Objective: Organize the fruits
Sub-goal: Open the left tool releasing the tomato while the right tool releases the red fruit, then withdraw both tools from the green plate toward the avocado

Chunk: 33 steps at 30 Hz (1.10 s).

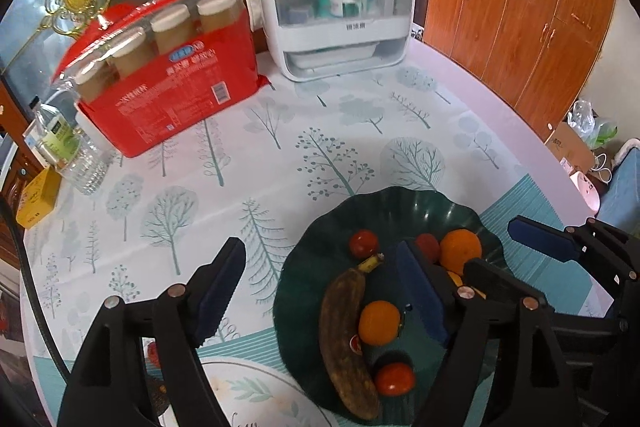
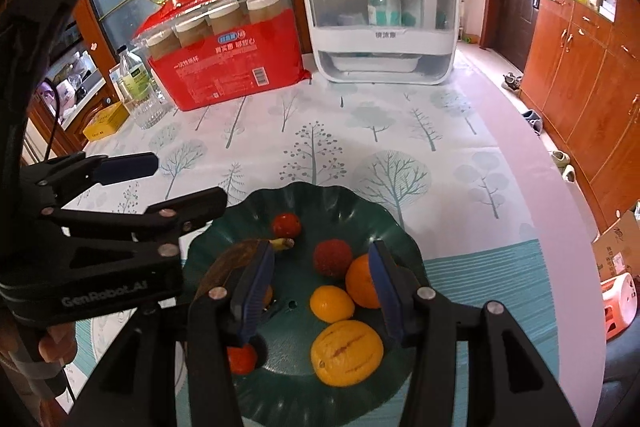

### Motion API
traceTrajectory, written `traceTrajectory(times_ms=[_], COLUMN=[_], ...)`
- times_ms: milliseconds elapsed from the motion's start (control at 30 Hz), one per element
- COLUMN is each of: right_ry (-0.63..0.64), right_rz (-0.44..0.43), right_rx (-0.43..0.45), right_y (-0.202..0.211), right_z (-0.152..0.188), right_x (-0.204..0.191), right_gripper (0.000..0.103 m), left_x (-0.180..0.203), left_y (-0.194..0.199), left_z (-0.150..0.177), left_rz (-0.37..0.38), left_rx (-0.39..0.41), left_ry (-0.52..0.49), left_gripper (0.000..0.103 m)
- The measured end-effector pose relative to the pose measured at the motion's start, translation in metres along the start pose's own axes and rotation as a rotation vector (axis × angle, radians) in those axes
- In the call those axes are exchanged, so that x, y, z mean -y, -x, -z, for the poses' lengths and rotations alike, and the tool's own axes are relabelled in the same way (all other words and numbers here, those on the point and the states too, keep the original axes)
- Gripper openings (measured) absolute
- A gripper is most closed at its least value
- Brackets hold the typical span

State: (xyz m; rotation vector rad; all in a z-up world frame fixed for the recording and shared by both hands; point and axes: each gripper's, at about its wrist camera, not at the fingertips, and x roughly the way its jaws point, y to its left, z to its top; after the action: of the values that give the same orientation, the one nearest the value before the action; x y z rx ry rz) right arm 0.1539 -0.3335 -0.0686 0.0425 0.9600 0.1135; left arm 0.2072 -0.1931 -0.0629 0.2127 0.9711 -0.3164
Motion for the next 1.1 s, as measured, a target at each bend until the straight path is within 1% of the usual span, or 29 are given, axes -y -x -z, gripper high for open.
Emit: traceTrajectory(times_ms=[300,467,667,900,1100], right_ry=[-0.043,-0.061,-0.067,-0.062,-0.03], right_rz=[0.031,0.038,0.044,0.029,0.003], right_rx=[0.028,0.032,0.022,-0.001,-0.014], right_y=[0.035,0.051,0.064,0.07,0.066], right_z=[0.005,0.013,0.023,0.033,0.032], right_x=[-0.01,-0.019,-0.037,-0.064,-0.097], right_gripper=[0.05,0.05,0.05,0.05,0.05], left_x=[-0.01,-0.016,-0.028,-0.054,-0.088], left_y=[0.045,0.07,0.093,0.113,0.129], left_z=[0.014,0.029,0.051,0.077,0.096], left_rz=[0.013,0.026,0.035,0.046,0.01], left_rx=[0.042,0.057,0.064,0.057,0.073], left_ry=[0.011,0.018,0.03,0.07,0.114], left_gripper=[0.083,0.083,0.086,0.086,0.086])
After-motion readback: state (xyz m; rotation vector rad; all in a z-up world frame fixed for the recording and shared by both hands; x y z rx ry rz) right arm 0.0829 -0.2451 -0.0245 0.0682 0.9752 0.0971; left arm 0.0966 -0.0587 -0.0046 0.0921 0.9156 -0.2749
